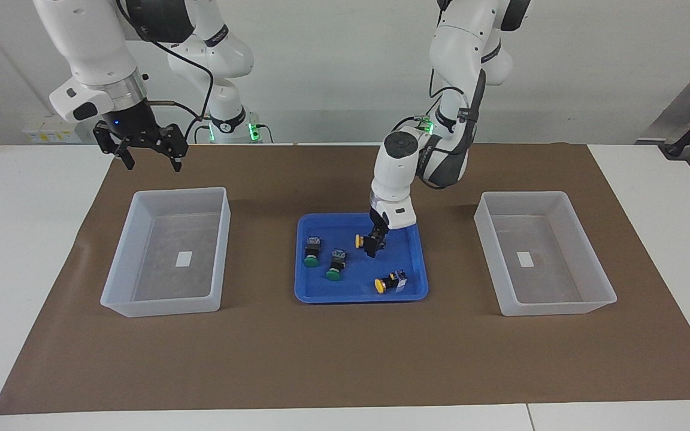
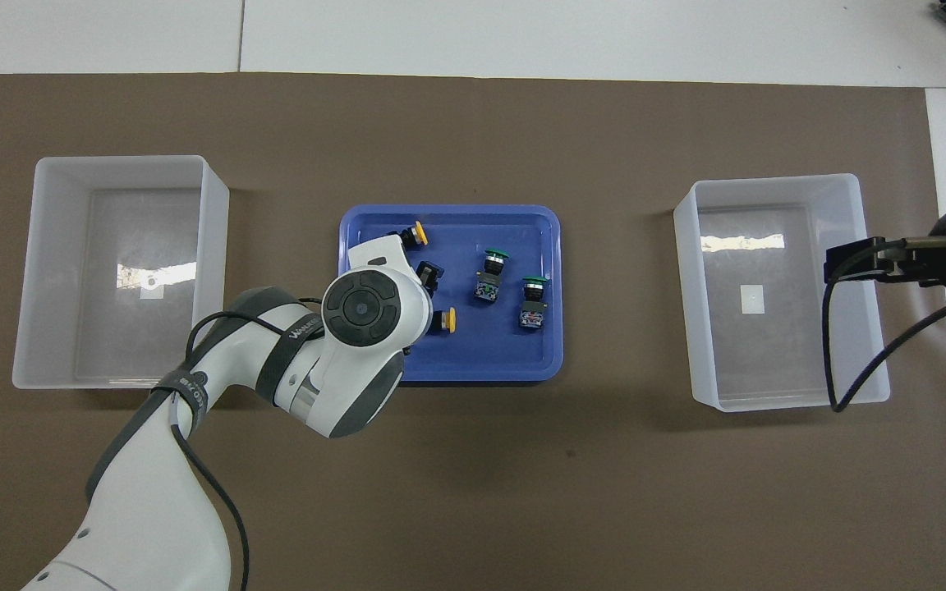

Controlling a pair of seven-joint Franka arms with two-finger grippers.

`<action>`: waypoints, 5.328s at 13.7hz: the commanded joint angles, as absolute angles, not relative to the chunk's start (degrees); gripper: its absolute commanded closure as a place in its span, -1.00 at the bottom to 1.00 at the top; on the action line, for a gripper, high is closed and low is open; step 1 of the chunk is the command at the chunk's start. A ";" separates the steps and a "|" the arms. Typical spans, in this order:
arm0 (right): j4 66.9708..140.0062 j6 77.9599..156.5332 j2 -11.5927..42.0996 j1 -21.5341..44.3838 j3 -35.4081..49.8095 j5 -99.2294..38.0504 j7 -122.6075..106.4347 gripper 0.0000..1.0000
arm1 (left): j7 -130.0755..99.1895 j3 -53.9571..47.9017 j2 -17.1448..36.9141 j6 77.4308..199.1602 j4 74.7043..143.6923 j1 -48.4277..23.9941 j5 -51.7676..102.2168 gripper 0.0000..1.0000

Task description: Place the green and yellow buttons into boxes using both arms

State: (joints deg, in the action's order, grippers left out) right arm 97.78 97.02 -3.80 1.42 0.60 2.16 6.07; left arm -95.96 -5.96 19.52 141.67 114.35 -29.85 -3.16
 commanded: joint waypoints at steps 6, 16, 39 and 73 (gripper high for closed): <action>99.32 104.58 -1.24 4.82 1.14 0.44 16.24 -1.00 | -99.75 -5.10 21.27 144.32 114.61 -32.96 -4.31 -0.57; 98.88 120.66 8.69 12.56 1.14 0.62 33.46 -1.00 | -99.05 -5.01 21.27 141.87 113.65 -32.70 -7.54 1.00; 97.90 137.90 28.39 29.62 1.05 6.40 53.26 -0.86 | -40.47 -5.01 15.73 108.72 91.23 -7.22 -1.41 1.00; 124.87 134.78 2.02 -0.35 1.05 -0.61 -9.73 1.00 | -1.49 -4.66 13.36 121.33 108.05 5.01 -1.75 -0.50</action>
